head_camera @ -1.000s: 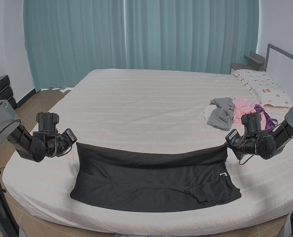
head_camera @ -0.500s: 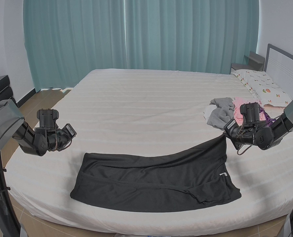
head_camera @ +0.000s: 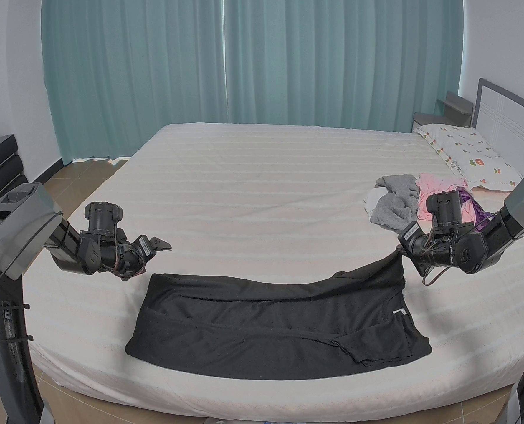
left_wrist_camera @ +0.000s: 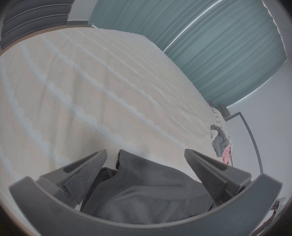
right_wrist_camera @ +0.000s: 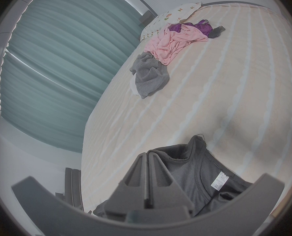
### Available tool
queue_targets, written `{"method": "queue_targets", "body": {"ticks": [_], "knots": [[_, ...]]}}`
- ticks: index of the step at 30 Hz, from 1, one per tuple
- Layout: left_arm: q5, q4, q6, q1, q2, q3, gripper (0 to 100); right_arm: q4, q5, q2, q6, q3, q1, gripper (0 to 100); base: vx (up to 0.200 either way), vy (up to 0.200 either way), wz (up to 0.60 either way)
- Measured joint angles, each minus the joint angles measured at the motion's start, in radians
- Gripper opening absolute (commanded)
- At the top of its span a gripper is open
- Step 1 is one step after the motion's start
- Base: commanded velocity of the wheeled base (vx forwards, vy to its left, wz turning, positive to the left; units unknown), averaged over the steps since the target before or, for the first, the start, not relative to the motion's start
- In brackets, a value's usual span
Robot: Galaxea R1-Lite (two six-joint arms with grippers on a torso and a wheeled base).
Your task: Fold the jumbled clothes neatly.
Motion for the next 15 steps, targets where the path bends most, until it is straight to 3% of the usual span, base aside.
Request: {"method": "queue_targets", "body": {"ticks": [11, 12, 15], "knots": [[0.031, 0.048, 0.02, -0.02, 0.113, -0.111, 100, 0.0, 0.001, -0.005, 0.0, 0.009, 0.015, 0, 0.0, 0.0, 0.0], [0.034, 0.048, 0.02, -0.021, 0.119, -0.116, 0, 0.0, 0.001, -0.005, 0.0, 0.009, 0.016, 0, 0.0, 0.0, 0.0], [0.041, 0.051, 0.021, -0.022, 0.135, -0.13, 0, 0.0, 0.001, -0.005, 0.0, 0.009, 0.016, 0, 0.0, 0.0, 0.0]]}}
